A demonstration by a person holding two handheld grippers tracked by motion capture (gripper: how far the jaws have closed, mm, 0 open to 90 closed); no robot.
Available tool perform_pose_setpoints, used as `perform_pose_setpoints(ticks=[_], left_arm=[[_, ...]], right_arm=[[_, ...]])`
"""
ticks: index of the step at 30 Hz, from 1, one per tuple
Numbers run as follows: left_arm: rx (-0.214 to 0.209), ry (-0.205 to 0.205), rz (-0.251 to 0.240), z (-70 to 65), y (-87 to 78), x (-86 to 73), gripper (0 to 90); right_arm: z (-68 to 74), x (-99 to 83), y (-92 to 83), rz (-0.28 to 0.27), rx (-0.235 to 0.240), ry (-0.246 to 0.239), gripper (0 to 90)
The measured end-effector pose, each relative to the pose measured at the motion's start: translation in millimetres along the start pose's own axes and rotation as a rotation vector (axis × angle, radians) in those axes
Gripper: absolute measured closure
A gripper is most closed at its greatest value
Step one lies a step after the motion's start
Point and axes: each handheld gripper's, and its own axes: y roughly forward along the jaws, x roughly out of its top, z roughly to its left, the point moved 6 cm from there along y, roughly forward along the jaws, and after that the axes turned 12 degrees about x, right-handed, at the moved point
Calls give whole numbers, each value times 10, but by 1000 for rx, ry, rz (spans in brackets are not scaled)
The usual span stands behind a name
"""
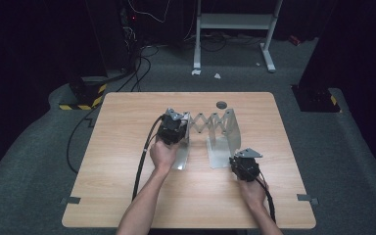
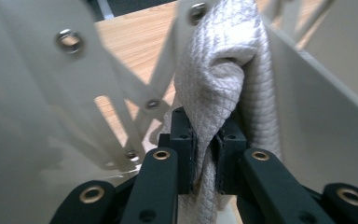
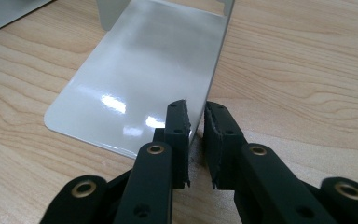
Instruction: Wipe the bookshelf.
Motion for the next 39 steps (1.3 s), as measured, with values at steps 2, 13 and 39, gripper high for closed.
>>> perform_pose_setpoints(ticks=[2,13,39], left_arm=[[-10,-3,2,26,18,-10,806],[-31,-39,-63,5,-139,202,806],[-43,-29,1,-150,5,-24,808]], right_arm=[[0,0,1,0,-5,-2,815],[15,0,1,5,-30,-26,819],[25,0,5,5,-32,-35,815]])
